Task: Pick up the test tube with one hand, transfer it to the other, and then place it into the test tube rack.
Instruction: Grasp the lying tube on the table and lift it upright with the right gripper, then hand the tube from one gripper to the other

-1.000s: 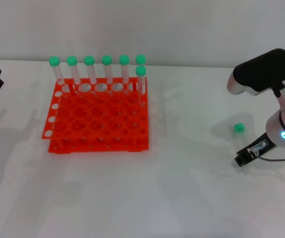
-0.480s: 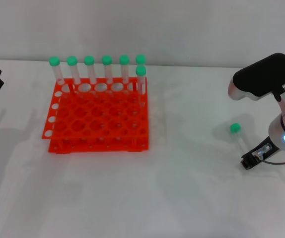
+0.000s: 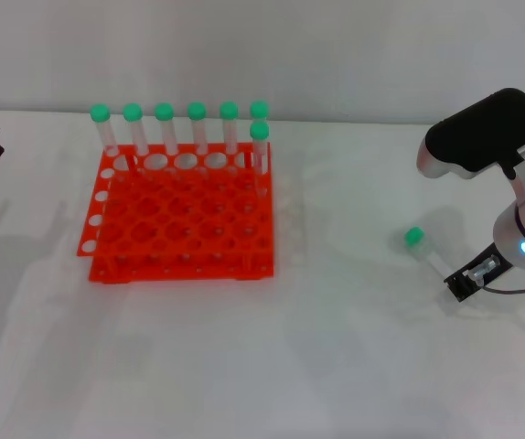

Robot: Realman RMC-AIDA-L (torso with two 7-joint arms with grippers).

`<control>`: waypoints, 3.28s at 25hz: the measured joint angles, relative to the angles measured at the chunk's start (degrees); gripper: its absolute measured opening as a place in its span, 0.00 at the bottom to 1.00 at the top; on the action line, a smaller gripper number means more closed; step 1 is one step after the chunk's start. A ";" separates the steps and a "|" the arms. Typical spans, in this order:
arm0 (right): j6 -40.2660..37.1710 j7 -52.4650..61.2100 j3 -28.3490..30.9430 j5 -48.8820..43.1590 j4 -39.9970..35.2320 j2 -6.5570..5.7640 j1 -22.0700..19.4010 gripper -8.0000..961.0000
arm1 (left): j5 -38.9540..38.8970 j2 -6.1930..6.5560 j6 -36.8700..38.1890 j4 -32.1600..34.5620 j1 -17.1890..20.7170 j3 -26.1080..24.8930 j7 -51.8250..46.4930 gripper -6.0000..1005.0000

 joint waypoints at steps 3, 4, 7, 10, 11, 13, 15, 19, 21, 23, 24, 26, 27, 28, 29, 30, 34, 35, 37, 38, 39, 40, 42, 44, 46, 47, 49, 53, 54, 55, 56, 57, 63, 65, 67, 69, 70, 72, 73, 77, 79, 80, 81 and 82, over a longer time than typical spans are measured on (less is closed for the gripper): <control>-0.15 -0.33 0.10 0.21 -0.14 -0.08 -0.06 0.19 | -0.01 0.02 -0.02 0.00 0.00 0.09 0.00 0.89; -0.30 -0.40 0.15 0.22 -0.28 -0.11 -0.15 0.19 | -0.01 0.02 -0.03 0.01 0.00 0.11 0.00 0.89; -0.66 -0.78 0.86 0.25 -0.91 -0.26 -0.70 0.19 | 0.04 0.02 -0.05 0.05 0.01 0.11 0.00 0.89; -0.81 -2.80 3.06 0.34 -2.92 -0.14 -2.47 0.19 | 0.27 0.04 -0.06 0.08 0.01 0.10 -0.01 0.89; -0.85 -3.52 3.88 0.61 -4.16 -0.11 -3.34 0.19 | 0.32 0.06 -0.06 0.09 0.02 0.10 -0.05 0.89; -1.32 -4.66 5.24 1.24 -6.71 -0.20 -5.11 0.19 | 0.70 0.14 -0.07 0.10 0.01 0.10 -0.85 0.89; -2.15 -6.03 6.88 1.75 -9.14 -0.30 -6.95 0.19 | 3.72 0.59 -0.25 0.47 0.00 0.10 -4.47 0.89; -5.39 -10.99 10.30 4.00 -13.53 -0.24 -11.13 0.19 | 13.57 2.52 -1.88 3.29 -0.66 0.07 -14.69 0.89; -7.61 -13.45 11.22 5.96 -15.13 -0.32 -12.90 0.19 | 20.16 3.12 -2.27 5.59 -1.09 0.09 -18.98 0.89; -9.79 -16.98 12.48 8.79 -16.10 -0.38 -14.25 0.19 | 27.11 3.51 -2.33 8.19 -1.67 0.10 -23.29 0.89; -10.61 -18.82 13.05 10.55 -16.28 -0.38 -14.77 0.19 | 30.36 3.68 -2.34 9.35 -2.09 0.10 -25.62 0.89; -12.51 -23.72 13.93 14.91 -16.56 -0.42 -15.90 0.19 | 36.10 4.10 -2.19 11.24 -3.20 0.10 -30.20 0.89; -13.39 -26.19 14.19 17.00 -16.61 -0.44 -16.27 0.19 | 38.31 4.28 -1.86 11.87 -3.80 0.10 -32.38 0.89; -14.30 -28.83 14.42 19.26 -16.62 -0.45 -16.66 0.19 | 39.87 4.43 -1.20 12.25 -4.32 0.10 -34.32 0.89; -15.12 -31.73 14.64 21.40 -16.61 -0.45 -17.03 0.19 | 40.94 4.55 -0.63 12.51 -4.73 0.10 -35.70 0.89; -15.95 -34.07 14.78 23.57 -16.54 -0.46 -17.38 0.19 | 41.33 4.68 0.40 12.66 -5.20 0.09 -37.08 0.89; -20.11 -43.99 14.79 31.66 -16.28 -0.47 -19.90 0.19 | 41.31 4.68 3.49 13.02 -6.95 -0.21 -40.67 0.89; -20.96 -46.11 14.71 33.19 -16.17 -0.44 -20.53 0.19 | 41.26 4.57 3.81 13.24 -7.32 -0.23 -41.25 0.89; -22.53 -51.04 14.53 37.27 -15.38 -0.37 -21.38 0.19 | 41.21 4.25 4.62 13.84 -8.32 -0.19 -42.79 0.89; -22.93 -52.93 14.49 39.07 -14.79 -0.37 -21.48 0.19 | 41.21 4.13 5.01 13.99 -8.85 -0.13 -43.52 0.89; -23.34 -56.06 14.39 41.71 -13.77 -0.36 -21.48 0.19 | 41.24 4.00 5.29 14.05 -9.35 -0.09 -44.16 0.89; -23.45 -58.84 14.37 44.60 -12.76 -0.35 -21.45 0.19 | 41.28 3.83 5.52 14.03 -9.85 -0.05 -44.80 0.89; -23.53 -63.00 14.36 48.61 -11.41 -0.34 -21.42 0.19 | 41.33 3.38 5.65 13.77 -10.80 -0.03 -45.76 0.88; -23.57 -66.72 14.36 52.24 -9.88 -0.33 -21.33 0.19 | 41.33 2.64 5.63 13.50 -11.81 -0.01 -46.65 0.88; -23.59 -69.38 14.34 55.04 -8.54 -0.33 -21.09 0.19 | 41.38 2.07 5.55 13.43 -12.56 0.02 -47.38 0.88; -23.60 -70.67 14.29 56.45 -7.89 -0.31 -20.96 0.19 | 41.47 1.76 5.52 13.39 -13.01 0.07 -47.93 0.88; -23.59 -72.20 14.20 57.91 -7.34 -0.26 -20.87 0.19 | 41.66 1.37 5.26 13.14 -13.93 0.36 -49.13 0.88; -23.52 -73.79 13.71 59.77 -7.24 -0.24 -20.80 0.19 | 43.10 1.16 3.80 12.46 -15.53 0.96 -52.27 0.88; -23.47 -73.90 13.47 59.96 -7.31 -0.24 -20.74 0.19 | 43.51 1.14 3.37 12.46 -15.76 1.00 -52.98 0.88; -23.40 -73.96 13.23 60.07 -7.40 -0.24 -20.62 0.19 | 43.76 1.11 2.83 12.46 -15.94 1.08 -53.56 0.88; -23.35 -74.12 13.01 60.22 -7.51 -0.24 -20.47 0.19 | 43.87 1.09 2.20 12.45 -16.08 1.23 -54.03 0.88; -23.31 -74.32 12.69 60.50 -7.63 -0.25 -20.31 0.19 | 43.96 1.07 1.86 12.44 -16.18 1.37 -54.20 0.88; -23.24 -76.59 11.10 62.89 -7.93 -0.24 -19.79 0.19 | 46.41 1.05 1.23 12.41 -17.68 1.71 -55.21 0.88; -23.25 -76.86 10.77 63.13 -7.81 -0.19 -19.39 0.19 | 47.47 1.05 1.21 12.40 -18.32 1.74 -55.59 0.88; -23.32 -76.88 10.35 63.14 -7.40 -0.16 -18.76 0.19 | 48.46 0.99 1.16 12.20 -18.94 1.76 -55.87 0.88; -23.36 -76.89 10.25 63.15 -7.26 -0.15 -18.48 0.19 | 49.03 0.90 1.11 11.94 -19.43 1.77 -55.90 0.88; -23.40 -76.90 10.05 63.16 -6.93 -0.15 -18.04 0.19 | 49.12 0.83 1.08 11.87 -19.54 1.77 -55.90 0.88; -23.46 -76.91 9.99 63.16 -6.74 -0.17 -17.83 0.19 | 49.15 0.66 0.99 11.86 -19.56 1.77 -55.91 0.86; -23.52 -76.91 9.98 63.16 -6.64 -0.18 -17.75 0.19 | 49.15 0.58 0.97 11.89 -19.57 1.77 -55.91 0.85; -23.84 -76.92 10.24 63.15 -6.14 -0.25 -17.62 0.19 | 48.63 0.26 0.93 12.24 -19.39 1.76 -55.48 0.82; -24.34 -76.92 10.27 63.11 -5.90 -0.30 -17.53 0.19 | 48.52 0.22 0.94 12.33 -19.22 1.67 -55.21 0.80; -24.62 -76.91 10.27 63.09 -5.82 -0.31 -17.49 0.19 | 48.52 0.22 0.94 12.36 -19.18 1.66 -55.13 0.80; -24.79 -76.89 10.28 63.04 -5.76 -0.32 -17.42 0.19 | 48.52 0.21 0.93 12.37 -19.17 1.66 -55.04 0.79; -24.91 -76.89 10.29 62.97 -5.75 -0.32 -17.35 0.19 | 48.51 0.20 0.90 12.37 -19.16 1.69 -54.98 0.78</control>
